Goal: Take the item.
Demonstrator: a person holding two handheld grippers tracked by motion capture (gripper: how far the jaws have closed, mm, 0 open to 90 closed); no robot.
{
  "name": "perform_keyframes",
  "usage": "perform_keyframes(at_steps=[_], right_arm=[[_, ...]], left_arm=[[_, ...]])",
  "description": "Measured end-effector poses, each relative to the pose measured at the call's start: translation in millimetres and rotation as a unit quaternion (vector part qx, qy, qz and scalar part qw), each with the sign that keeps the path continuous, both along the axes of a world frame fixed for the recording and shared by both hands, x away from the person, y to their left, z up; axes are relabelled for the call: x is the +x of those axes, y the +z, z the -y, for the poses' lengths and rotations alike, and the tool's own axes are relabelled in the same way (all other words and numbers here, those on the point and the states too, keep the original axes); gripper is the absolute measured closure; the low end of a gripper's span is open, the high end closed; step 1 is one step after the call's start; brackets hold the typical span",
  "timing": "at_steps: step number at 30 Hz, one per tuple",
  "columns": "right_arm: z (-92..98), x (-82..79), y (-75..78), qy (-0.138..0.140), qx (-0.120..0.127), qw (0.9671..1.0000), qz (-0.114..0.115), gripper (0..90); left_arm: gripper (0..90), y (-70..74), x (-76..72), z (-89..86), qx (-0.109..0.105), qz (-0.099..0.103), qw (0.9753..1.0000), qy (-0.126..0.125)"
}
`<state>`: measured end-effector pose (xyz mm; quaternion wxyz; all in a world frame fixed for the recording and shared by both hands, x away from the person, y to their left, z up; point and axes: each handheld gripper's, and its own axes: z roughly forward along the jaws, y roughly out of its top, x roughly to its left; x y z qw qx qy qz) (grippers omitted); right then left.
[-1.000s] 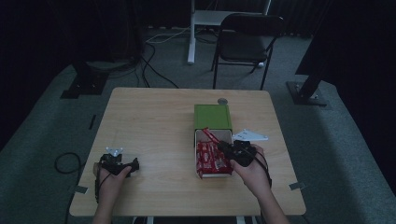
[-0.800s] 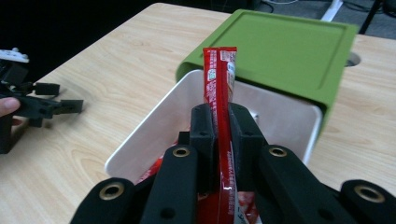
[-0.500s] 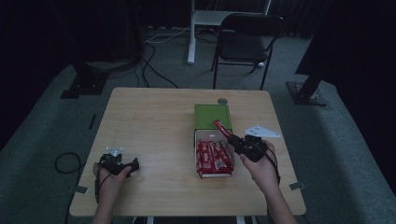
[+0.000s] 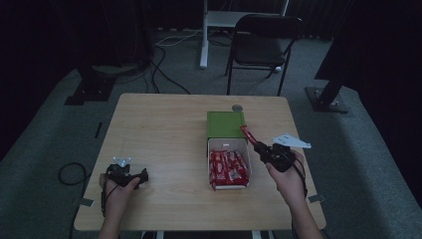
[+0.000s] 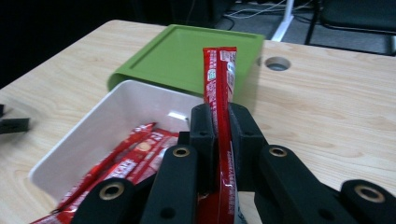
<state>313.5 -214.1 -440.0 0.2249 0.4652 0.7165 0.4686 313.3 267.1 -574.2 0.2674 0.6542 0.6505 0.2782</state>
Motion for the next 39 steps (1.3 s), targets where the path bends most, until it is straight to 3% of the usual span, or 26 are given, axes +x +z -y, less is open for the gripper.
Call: perform_keyframes(at_steps=[17, 27, 39], right_arm=[[35.0, 2.9, -16.6, -0.052, 0.007, 0.9986, 0.008, 81.7], [49.2, 4.3, -26.6, -0.074, -0.001, 0.9972, 0.007, 81.7], [78.0, 5.2, -49.9, -0.124, -0.007, 0.9922, 0.000, 81.7]], left_arm=[[2.6, 0.0, 0.0, 0.0, 0.000, 0.000, 1.0000, 0.000], [2.6, 0.1, -0.1, 0.0, 0.000, -0.001, 1.0000, 0.000], [2.6, 0.1, 0.0, 0.0, 0.000, 0.000, 1.0000, 0.000]])
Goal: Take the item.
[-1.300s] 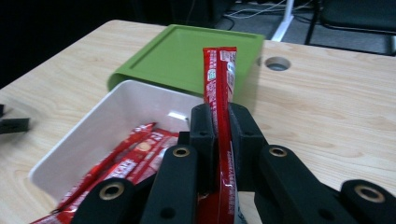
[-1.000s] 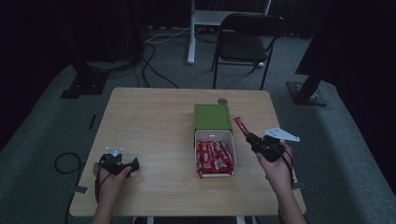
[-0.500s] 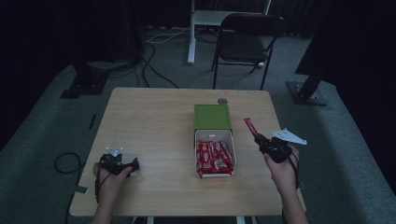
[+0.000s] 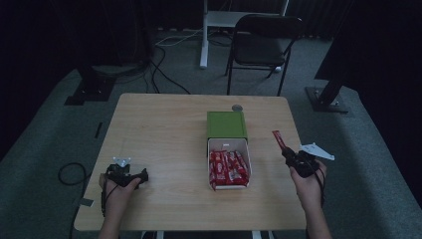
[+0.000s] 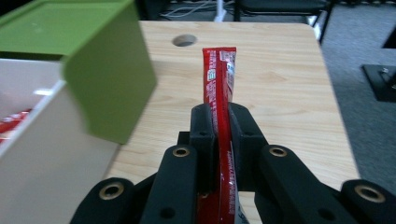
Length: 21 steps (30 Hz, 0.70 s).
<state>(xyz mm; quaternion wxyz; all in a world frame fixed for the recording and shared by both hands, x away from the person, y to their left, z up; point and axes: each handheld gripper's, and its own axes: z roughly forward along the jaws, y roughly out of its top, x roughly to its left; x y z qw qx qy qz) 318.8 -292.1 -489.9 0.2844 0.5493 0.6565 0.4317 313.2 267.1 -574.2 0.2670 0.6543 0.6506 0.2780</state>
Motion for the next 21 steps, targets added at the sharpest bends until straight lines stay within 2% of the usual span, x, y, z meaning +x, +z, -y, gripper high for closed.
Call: perform_keyframes(at_steps=[9, 21], right_arm=[[23.6, 1.4, -17.6, -0.045, 0.001, 0.9989, -0.009, 81.7], [43.6, 1.7, -41.3, -0.079, -0.005, 0.9962, -0.035, 81.6]], left_arm=[[2.6, 0.0, 0.0, 0.0, 0.000, 0.000, 1.0000, 0.000], [2.6, 0.0, 0.0, 0.0, 0.000, 0.000, 1.0000, 0.000]])
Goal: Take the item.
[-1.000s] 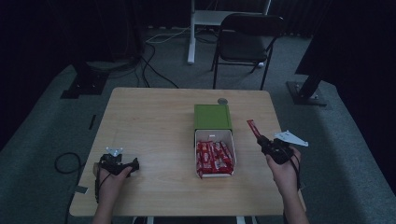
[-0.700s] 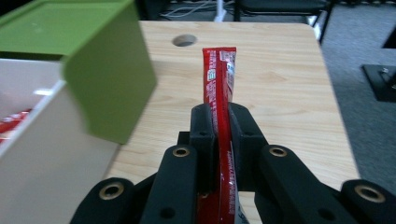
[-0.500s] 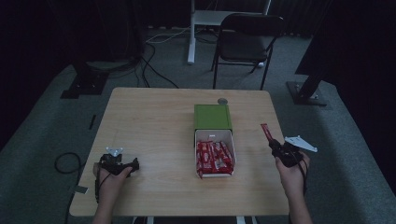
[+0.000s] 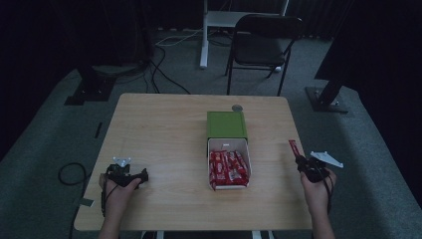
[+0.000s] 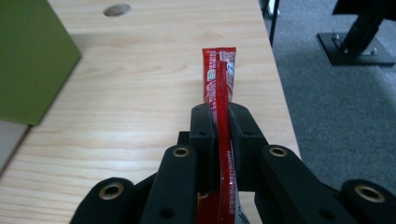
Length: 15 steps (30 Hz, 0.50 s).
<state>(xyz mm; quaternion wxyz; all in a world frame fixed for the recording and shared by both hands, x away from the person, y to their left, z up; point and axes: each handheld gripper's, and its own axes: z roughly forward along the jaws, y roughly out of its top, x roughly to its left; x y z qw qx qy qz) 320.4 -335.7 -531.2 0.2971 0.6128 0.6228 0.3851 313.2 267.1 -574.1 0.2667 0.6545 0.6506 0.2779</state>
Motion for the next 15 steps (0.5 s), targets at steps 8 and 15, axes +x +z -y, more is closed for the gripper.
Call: perform_keyframes(at_steps=[8, 15], right_arm=[[11.1, -1.6, -14.2, -0.020, 0.003, 0.9996, -0.018, 81.6], [14.2, -3.4, -25.0, -0.023, 0.004, 0.9991, -0.037, 81.6]], left_arm=[[2.6, 0.0, 0.0, 0.0, 0.000, 0.000, 1.0000, 0.000], [2.6, 0.0, 0.0, 0.0, 0.000, 0.000, 1.0000, 0.000]])
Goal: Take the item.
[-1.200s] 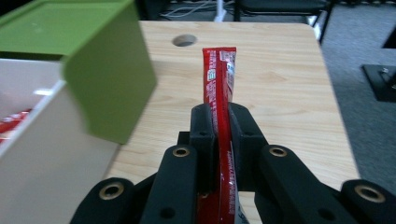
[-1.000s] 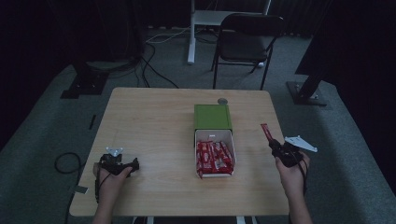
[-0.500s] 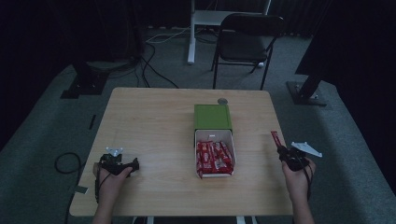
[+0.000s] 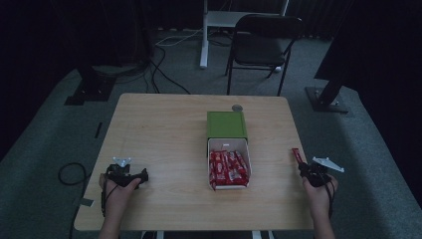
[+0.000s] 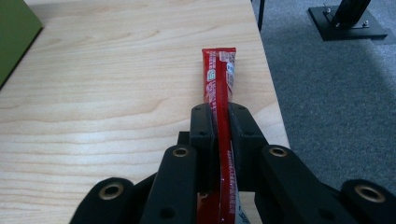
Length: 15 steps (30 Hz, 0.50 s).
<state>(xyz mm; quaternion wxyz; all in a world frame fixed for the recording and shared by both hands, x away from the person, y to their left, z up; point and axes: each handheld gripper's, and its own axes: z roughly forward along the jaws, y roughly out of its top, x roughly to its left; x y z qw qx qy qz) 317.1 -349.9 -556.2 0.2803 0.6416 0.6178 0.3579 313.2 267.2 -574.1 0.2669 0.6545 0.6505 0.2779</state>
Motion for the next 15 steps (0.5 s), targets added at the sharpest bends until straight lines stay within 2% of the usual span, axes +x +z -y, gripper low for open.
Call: perform_keyframes(at_steps=[10, 15], right_arm=[[-2.8, 0.4, -11.3, 0.007, -0.001, 0.9997, -0.024, 81.4], [-3.0, 1.1, -13.7, 0.006, -0.001, 0.9996, -0.028, 81.3]], left_arm=[[2.6, 0.1, 0.0, 0.0, 0.000, 0.000, 1.0000, 0.000], [2.6, 0.0, 0.0, 0.0, 0.000, 0.000, 1.0000, 0.000]])
